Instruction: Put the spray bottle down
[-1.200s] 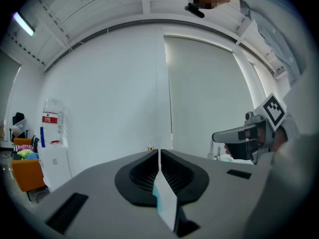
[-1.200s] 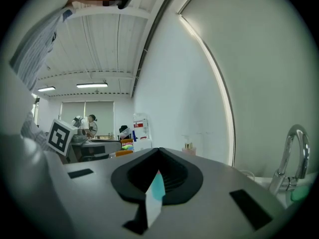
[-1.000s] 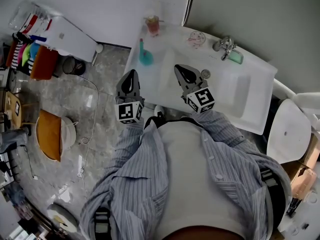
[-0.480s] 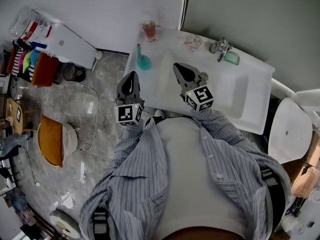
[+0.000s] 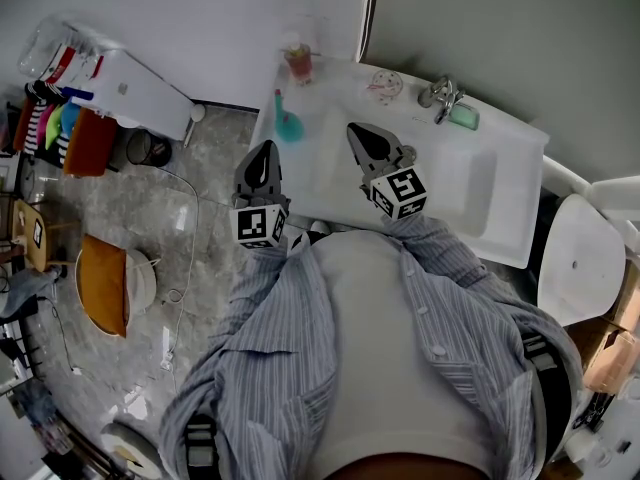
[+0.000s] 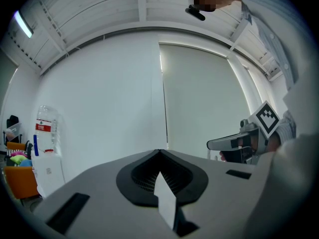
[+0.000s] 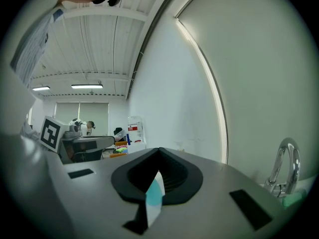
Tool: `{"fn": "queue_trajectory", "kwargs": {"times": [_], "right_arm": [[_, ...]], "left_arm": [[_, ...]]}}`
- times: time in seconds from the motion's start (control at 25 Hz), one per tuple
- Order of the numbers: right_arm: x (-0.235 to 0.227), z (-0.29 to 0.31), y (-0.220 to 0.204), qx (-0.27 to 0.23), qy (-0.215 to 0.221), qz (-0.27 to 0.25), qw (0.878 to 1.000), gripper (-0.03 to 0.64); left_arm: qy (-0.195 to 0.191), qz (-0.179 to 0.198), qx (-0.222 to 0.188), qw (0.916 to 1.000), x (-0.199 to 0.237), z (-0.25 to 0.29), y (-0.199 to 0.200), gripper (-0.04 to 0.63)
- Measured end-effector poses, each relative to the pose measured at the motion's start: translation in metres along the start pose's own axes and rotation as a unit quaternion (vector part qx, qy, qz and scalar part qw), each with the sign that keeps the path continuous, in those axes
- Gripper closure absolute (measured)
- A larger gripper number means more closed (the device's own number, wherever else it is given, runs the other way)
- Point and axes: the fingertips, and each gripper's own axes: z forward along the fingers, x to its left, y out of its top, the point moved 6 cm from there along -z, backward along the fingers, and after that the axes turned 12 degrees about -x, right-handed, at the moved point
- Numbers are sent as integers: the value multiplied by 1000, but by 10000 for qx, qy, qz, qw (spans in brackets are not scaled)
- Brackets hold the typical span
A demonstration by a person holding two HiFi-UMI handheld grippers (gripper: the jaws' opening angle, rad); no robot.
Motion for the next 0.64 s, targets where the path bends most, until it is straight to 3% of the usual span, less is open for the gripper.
{"fn": "queue_trajectory", "kwargs": {"times": [0.64], "right_arm": [[3, 2, -3, 60, -44, -19, 10000, 603]], "left_arm": [[-20, -81, 40, 10000, 6, -3, -4, 594]]}}
